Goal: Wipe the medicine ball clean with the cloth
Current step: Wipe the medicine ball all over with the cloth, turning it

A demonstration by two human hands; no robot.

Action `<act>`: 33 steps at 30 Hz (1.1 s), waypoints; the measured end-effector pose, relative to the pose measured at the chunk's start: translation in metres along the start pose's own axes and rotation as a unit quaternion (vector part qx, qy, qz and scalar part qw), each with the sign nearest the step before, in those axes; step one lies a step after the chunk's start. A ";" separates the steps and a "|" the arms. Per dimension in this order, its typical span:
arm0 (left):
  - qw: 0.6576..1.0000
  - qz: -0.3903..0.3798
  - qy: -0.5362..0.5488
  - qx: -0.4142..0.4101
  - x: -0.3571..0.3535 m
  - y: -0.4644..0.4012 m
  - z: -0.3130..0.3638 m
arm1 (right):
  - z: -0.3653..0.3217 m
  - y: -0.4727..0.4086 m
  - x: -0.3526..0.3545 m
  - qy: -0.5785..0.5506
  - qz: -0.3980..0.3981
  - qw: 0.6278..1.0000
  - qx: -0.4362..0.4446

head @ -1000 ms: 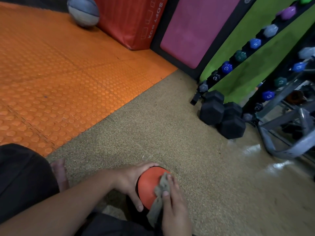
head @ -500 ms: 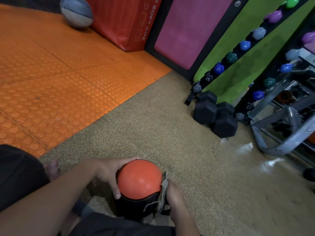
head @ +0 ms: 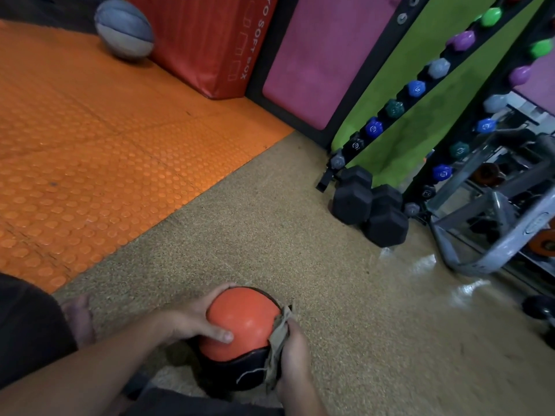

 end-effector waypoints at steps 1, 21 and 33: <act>1.000 0.001 -0.012 -0.013 -0.003 -0.001 0.002 | -0.008 0.006 0.000 0.038 -0.004 0.998 0.047; 0.946 0.135 -0.258 -0.139 -0.025 0.005 0.030 | -0.043 0.022 -0.006 0.200 -0.037 0.973 0.108; 0.954 0.132 -0.230 -0.140 -0.019 -0.002 0.013 | -0.037 0.047 -0.018 0.414 -0.115 0.842 0.326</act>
Point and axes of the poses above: each hand's wrist, its own y-axis away from the middle knuckle, its own x-axis out of the back of the hand, z = x × y, the point moved 2 cm from there along -y, towards the middle knuckle, and after that the axes turned 14 degrees about x, right-handed, at the moved point
